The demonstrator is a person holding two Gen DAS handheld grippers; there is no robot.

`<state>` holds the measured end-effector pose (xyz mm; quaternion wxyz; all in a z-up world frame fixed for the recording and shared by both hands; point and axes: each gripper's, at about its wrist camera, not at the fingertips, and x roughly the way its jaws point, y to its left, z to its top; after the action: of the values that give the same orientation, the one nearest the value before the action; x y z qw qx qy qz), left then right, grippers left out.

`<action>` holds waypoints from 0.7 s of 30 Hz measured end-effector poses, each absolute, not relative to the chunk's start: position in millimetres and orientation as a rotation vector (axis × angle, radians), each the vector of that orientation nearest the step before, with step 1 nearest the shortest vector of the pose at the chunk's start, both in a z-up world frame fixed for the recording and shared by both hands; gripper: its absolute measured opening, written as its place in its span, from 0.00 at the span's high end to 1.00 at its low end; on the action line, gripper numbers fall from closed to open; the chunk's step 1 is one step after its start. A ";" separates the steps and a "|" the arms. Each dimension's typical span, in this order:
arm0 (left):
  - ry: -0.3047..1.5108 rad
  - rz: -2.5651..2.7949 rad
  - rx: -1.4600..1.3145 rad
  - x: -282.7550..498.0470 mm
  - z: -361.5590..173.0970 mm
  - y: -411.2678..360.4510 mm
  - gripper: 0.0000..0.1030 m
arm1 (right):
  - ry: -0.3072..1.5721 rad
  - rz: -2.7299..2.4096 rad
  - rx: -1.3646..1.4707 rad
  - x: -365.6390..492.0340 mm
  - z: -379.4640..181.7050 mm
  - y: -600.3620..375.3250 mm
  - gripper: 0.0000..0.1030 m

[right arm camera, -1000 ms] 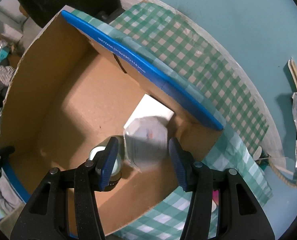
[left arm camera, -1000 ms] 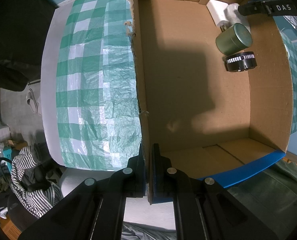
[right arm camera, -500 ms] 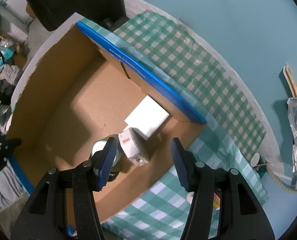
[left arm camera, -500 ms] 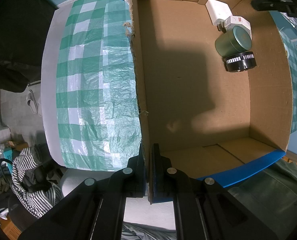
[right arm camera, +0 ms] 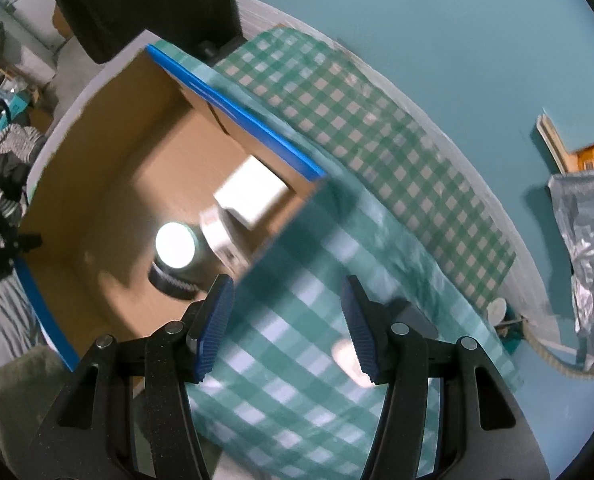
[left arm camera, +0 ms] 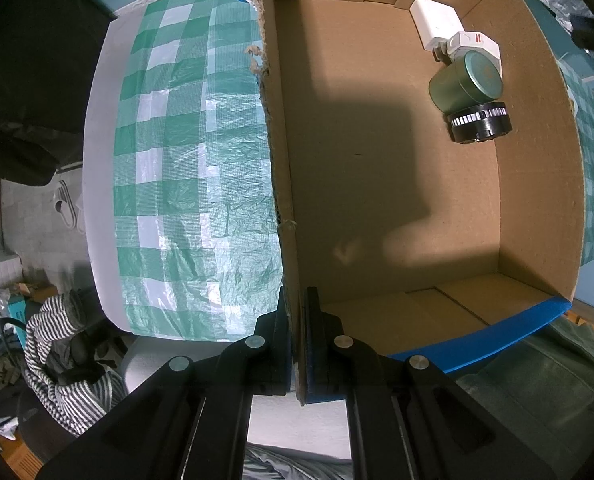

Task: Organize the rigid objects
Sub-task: 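Move the right gripper to the white oval case and grasp it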

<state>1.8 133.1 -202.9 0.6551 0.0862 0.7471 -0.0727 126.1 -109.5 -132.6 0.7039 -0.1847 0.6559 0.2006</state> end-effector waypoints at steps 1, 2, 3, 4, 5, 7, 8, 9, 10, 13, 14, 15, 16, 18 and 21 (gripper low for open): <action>1.694 -0.165 0.195 1.5 -203.1 133.2 0.95 | 1.467 0.438 -0.412 124.7 -133.3 -116.0 0.46; 1.694 -0.165 0.197 1.8 -202.8 133.1 0.95 | 1.474 0.425 -0.412 123.3 -134.3 -123.4 0.46; 1.695 -0.165 0.197 2.2 -202.6 133.3 0.95 | 1.481 0.416 -0.410 121.7 -135.4 -130.1 0.46; 1.695 -0.165 0.197 2.1 -202.2 132.9 0.95 | 1.488 0.411 -0.407 119.9 -136.4 -135.8 0.46; 1.695 -0.165 0.197 2.2 -202.3 132.9 0.95 | 1.498 0.405 -0.402 118.5 -138.3 -142.1 0.46; 1.695 -0.164 0.201 2.3 -202.1 132.7 0.95 | 1.508 0.396 -0.390 115.7 -141.7 -153.2 0.46; 1.695 -0.165 0.202 2.5 -202.0 132.6 0.95 | 1.513 0.388 -0.384 114.7 -144.1 -159.2 0.46; 1.694 -0.164 0.202 2.6 -201.7 132.8 0.95 | 1.515 0.377 -0.384 113.7 -146.9 -165.6 0.46; 1.695 -0.164 0.202 2.8 -201.4 133.1 0.95 | 1.520 0.363 -0.386 112.4 -150.4 -172.5 0.46; 1.694 -0.164 0.203 2.4 -201.9 133.0 0.95 | 1.551 0.326 -0.363 112.6 -161.4 -192.3 0.46; 1.694 -0.163 0.202 1.3 -201.9 132.7 0.95 | 1.560 0.318 -0.354 112.3 -164.7 -197.5 0.46; 1.694 -0.163 0.202 1.4 -201.7 133.0 0.95 | 1.572 0.311 -0.343 111.6 -168.6 -202.8 0.46; 1.694 -0.163 0.202 1.2 -201.7 132.8 0.95 | 1.580 0.308 -0.337 110.7 -171.6 -206.8 0.46; 1.693 -0.163 0.203 1.2 -201.5 133.2 0.95 | 1.601 0.294 -0.320 107.5 -179.1 -214.6 0.46; 1.694 -0.162 0.203 1.1 -201.3 133.7 0.95 | 1.637 0.287 -0.281 102.1 -191.0 -224.0 0.46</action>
<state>1.1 133.7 -201.3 0.6547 0.0895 0.7472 -0.0713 102.1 -224.0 -191.0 0.6655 -0.1244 0.7249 0.1271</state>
